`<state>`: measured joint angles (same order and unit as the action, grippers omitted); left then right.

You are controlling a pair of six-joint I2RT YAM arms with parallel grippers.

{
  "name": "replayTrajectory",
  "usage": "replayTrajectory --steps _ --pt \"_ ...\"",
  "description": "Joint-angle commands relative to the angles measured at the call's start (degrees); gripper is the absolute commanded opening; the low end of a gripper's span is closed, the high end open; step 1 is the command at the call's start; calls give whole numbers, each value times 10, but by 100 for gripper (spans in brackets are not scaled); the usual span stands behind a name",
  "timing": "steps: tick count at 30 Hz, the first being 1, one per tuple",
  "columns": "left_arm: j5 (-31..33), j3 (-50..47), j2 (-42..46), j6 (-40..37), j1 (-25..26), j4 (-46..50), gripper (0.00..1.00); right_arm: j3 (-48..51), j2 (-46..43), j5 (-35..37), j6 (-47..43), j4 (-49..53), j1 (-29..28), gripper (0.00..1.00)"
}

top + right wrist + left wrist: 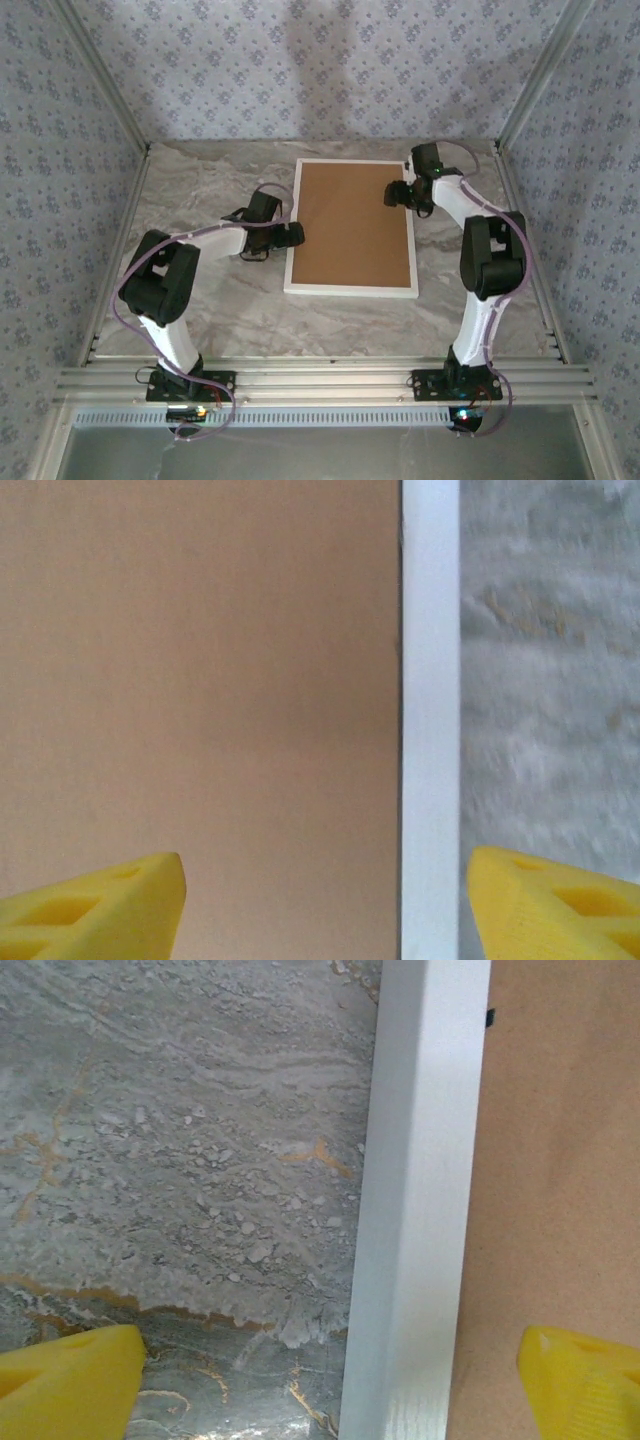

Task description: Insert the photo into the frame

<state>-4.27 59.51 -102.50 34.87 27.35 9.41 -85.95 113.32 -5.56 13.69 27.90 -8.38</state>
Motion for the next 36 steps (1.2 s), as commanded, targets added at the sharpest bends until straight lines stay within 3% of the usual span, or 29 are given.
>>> replayTrajectory --steps 1,7,15,27,36 --pt "12 4 10 -16 -1 19 96 -29 50 -9 15 21 2 77" --pt "14 3 9 -16 -2 19 96 -16 53 -17 10 22 0 78" --pt "19 5 14 -18 -7 19 98 84 -10 -23 2 22 0 79" --pt "41 -7 49 -31 -24 36 99 157 -91 43 -9 53 -17 82" --pt "36 -15 63 -32 -30 35 99 139 -95 38 2 37 -10 84"
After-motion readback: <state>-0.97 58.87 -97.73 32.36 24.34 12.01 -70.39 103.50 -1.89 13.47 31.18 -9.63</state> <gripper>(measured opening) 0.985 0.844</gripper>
